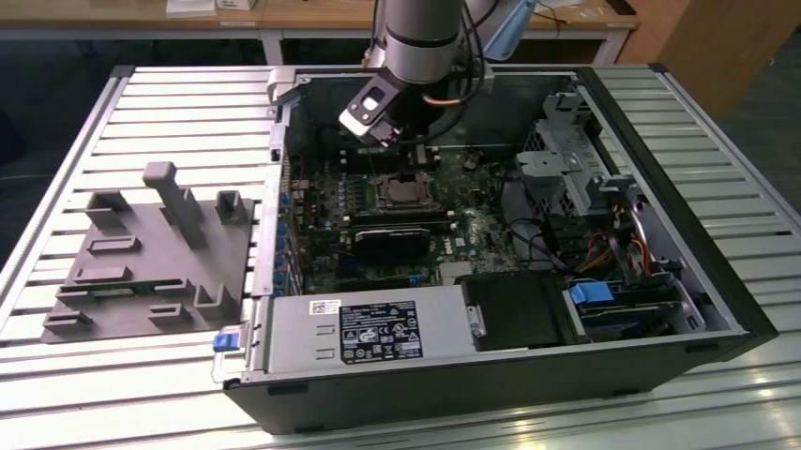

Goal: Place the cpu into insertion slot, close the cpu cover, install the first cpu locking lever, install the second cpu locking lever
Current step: 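Close the cpu cover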

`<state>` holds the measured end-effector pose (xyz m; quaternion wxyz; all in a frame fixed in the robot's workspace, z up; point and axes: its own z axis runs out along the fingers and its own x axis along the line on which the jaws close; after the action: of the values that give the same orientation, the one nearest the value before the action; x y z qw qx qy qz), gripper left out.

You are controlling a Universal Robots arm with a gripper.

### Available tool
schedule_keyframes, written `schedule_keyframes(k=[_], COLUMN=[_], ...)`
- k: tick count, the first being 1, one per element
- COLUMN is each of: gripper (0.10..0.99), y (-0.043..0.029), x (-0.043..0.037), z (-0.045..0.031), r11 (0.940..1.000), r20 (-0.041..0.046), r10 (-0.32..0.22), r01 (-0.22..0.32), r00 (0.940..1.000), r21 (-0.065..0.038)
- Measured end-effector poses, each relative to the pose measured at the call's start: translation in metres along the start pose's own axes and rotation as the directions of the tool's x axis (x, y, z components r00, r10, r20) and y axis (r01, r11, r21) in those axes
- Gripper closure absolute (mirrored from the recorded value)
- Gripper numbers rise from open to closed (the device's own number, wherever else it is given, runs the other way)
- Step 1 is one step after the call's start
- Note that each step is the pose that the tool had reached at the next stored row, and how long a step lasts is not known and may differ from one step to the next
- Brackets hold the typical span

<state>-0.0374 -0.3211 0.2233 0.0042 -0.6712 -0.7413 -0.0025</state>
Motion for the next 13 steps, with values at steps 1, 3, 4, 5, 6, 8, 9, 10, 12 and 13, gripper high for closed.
schedule_keyframes(k=[1,3,4,5,6,8,9,10,12,13], gripper=[0.984,0.984,0.984,0.984,0.984,0.984,0.984,0.984,0.984,0.984], y=[0.0,0.0,0.0,0.0,0.0,0.0,0.0,0.0,0.0,0.0], x=[0.0,0.0,0.0,0.0,0.0,0.0,0.0,0.0,0.0,0.0], z=[0.0,0.0001,0.0001,0.0001,0.0002,0.0003,0.0003,0.0003,0.0003,0.0003], r11=[0.9998,0.9985,0.9973,0.9958,0.988,0.9762,0.9722,0.9674,0.9576,0.9523], r20=[0.0,0.0001,0.0001,0.0001,0.0002,0.0002,0.0001,0.0001,0.0001,0.0001], r10=[-0.018,-0.056,-0.073,-0.091,-0.155,-0.217,-0.234,-0.253,-0.288,-0.305], r01=[0.018,0.056,0.073,0.091,0.155,0.217,0.234,0.253,0.288,0.305], r00=[0.9998,0.9985,0.9973,0.9958,0.988,0.9762,0.9722,0.9674,0.9577,0.9523], r21=[0.0,0.001,0.001,0.001,0.002,0.002,0.002,0.002,0.003,0.003])
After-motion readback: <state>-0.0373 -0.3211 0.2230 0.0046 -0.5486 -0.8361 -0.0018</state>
